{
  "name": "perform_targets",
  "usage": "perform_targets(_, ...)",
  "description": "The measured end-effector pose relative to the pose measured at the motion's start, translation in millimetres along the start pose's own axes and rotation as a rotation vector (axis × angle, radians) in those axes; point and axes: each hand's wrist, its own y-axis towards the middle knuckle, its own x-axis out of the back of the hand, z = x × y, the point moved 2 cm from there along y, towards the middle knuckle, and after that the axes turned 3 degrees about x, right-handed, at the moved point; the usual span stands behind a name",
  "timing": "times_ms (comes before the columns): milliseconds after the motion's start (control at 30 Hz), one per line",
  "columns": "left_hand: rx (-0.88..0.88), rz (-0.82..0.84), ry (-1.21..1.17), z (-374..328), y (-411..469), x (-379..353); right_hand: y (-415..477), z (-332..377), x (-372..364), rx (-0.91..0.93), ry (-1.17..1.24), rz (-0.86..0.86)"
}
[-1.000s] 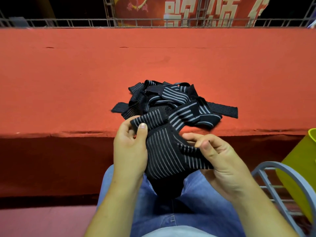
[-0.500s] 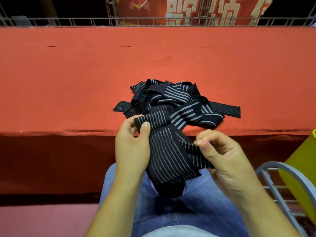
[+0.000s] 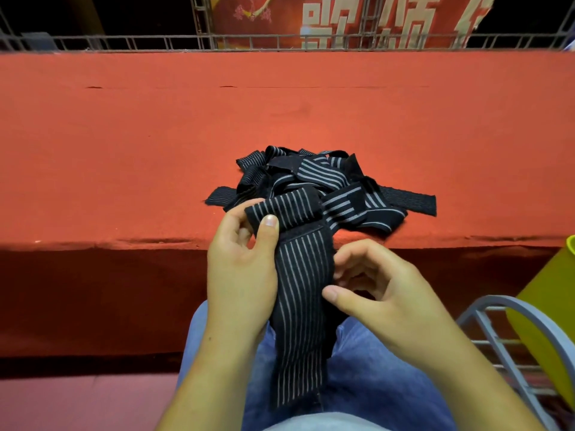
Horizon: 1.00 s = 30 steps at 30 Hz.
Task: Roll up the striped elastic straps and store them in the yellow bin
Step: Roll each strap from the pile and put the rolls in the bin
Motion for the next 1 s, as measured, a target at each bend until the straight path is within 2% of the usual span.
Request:
perform_targets(367,0.055,-0.024,-0.043,10,1,-1,1,-4,-3,-0.016,0.002,0.113)
perform_targets(467,0.054,-0.011,-0.017,9,2,0,1,-1,-3,0.001,-0.086,0.116)
perform_targets(567,0.066,-0.010,-0.011,8,1,-3,2,1,-7,0.075,-0.217,0.056)
perform_targets(700,0.089,-0.023,-0.027,6,0,-4,2,0,-8,0.143,-0.274,-0.029)
perform_targets(833,0.080,-0.119,0.009,6,7,9,2,3,-8,0.175,-0.254,0.060)
perform_targets(1000,0.105,-0.252,-0.008,10,26,31,-3,-4,-10,0.194,-0.357,0.209)
